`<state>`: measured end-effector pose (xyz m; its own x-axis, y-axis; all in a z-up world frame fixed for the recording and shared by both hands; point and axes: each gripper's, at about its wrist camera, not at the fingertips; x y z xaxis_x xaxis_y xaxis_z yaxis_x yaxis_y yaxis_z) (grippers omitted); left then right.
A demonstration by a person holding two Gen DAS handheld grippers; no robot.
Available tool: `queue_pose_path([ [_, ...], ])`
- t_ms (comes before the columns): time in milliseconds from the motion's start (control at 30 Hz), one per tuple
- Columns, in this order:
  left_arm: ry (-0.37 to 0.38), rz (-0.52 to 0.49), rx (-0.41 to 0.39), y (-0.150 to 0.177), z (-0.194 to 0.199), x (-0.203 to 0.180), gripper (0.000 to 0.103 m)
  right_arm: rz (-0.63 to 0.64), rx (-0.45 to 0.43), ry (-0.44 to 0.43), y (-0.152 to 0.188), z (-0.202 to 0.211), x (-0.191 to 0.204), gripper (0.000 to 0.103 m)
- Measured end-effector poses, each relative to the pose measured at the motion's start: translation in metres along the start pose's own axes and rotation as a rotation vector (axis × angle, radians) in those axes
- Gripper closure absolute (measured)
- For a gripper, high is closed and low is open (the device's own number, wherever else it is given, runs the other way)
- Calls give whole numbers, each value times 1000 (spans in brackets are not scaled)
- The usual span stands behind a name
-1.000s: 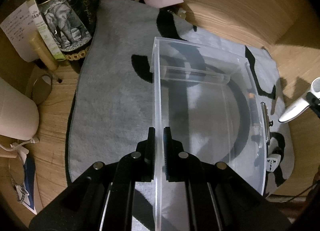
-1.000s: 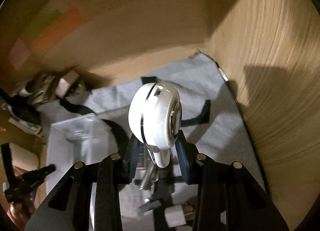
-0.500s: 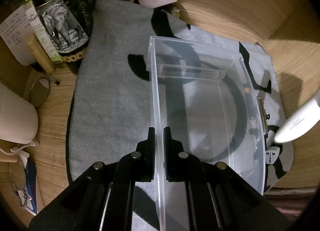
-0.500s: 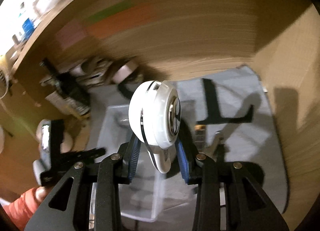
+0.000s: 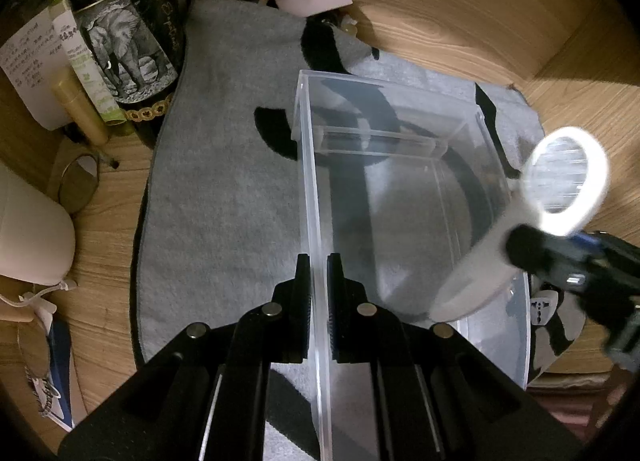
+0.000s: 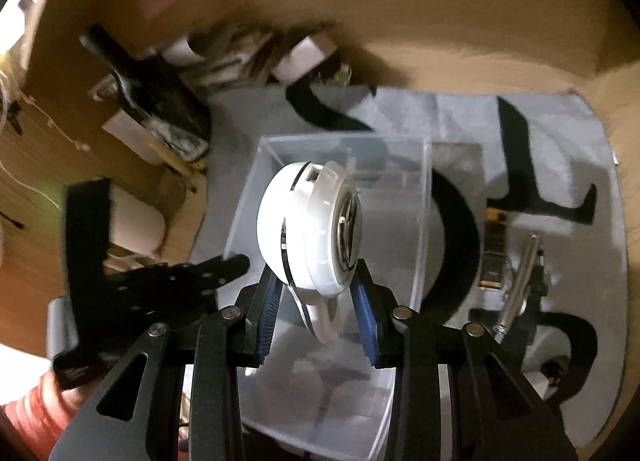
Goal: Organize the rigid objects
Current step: 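Lift the white massager with the right tool and drop it into the clear box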
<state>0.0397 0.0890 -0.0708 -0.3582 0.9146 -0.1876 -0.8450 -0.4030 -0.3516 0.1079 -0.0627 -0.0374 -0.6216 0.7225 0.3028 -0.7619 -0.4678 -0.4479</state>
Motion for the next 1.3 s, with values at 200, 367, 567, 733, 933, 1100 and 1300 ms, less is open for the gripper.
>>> queue_pose_path([
  [200, 9, 9, 1, 0, -1, 1, 96, 13, 71, 26, -8, -29, 2, 71],
  [367, 17, 18, 3, -1, -1, 2, 96, 18, 134, 50, -15, -53, 0, 71],
  [567, 16, 18, 4, -1, 0, 2, 96, 34, 188, 55, -20, -71, 3, 76],
  [733, 13, 19, 6, -2, -1, 1, 96, 48, 206, 57, -22, -77, 9, 76],
  [933, 9, 16, 12, -3, -1, 1, 96, 36, 163, 57, -22, -60, 2, 70],
  [1100, 2, 11, 15, -2, -2, 1, 96, 12, 71, 94, -23, -24, -15, 54],
  [1300, -5, 10, 20, -3, -3, 0, 96, -86, -22, 144, -24, 13, -54, 53],
])
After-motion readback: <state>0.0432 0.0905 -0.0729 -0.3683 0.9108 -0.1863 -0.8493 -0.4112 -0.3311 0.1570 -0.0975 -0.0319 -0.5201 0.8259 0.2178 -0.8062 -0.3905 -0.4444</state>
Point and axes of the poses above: each gripper's, at about its wrist camera, not at the fingertips, and z roughly against the way its jaws point, x to its left, y to its underside
